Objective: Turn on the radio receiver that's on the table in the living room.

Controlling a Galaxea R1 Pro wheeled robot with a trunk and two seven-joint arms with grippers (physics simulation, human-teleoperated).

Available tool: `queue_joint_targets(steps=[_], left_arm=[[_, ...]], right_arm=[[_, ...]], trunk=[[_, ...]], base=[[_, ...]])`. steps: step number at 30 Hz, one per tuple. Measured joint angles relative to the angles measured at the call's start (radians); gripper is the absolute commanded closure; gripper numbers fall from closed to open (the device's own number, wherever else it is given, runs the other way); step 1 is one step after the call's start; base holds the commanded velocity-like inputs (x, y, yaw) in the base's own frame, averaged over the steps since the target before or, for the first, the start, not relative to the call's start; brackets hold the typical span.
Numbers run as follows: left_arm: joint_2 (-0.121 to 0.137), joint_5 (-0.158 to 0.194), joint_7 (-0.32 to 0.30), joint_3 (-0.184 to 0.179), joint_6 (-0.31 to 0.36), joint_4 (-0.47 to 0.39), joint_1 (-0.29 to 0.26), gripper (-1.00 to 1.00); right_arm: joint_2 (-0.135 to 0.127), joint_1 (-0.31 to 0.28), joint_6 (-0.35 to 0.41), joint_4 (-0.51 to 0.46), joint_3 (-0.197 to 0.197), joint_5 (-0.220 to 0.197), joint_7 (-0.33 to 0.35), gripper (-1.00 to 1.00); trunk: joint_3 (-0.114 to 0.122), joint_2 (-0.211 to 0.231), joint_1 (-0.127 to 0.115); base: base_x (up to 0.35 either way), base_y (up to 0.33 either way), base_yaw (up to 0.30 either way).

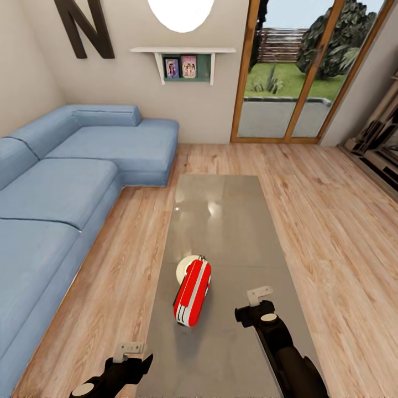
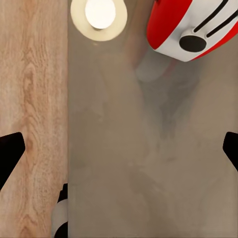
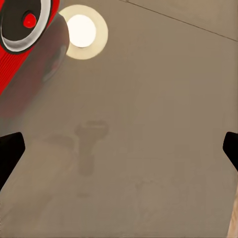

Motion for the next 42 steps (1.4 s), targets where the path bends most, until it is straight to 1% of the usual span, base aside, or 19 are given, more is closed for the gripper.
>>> queue_joint_targets(steps=[8,29,34,42], left_arm=[[0.0,0.0,0.0,0.0,0.0,0.0,0.0,-1.0],[0.0,0.0,0.0,0.0,0.0,0.0,0.0,-1.0],[0.0,0.0,0.0,0.0,0.0,0.0,0.0,-1.0],[0.0,0.0,0.0,0.0,0.0,0.0,0.0,-1.0]], right_arm=[[0.0,0.001,0.0,0.0,0.0,0.002,0.0,-1.0],[-0.001,0.0,0.0,0.0,0.0,0.001,0.002,-1.0],[0.001,0.0,0.012,0.0,0.0,0.001,0.002,-1.0],[0.0,0.0,0.025,0.0,0.0,0.002,0.002,-1.0]], trunk=[[-0.01,0.0,0.0],[-0.011,0.0,0.0],[-0.011,0.0,0.0],[-0.02,0.0,0.0]], base=[[0.0,0.0,0.0],[0.0,0.0,0.0],[0.0,0.0,0.0],[0.0,0.0,0.0]])
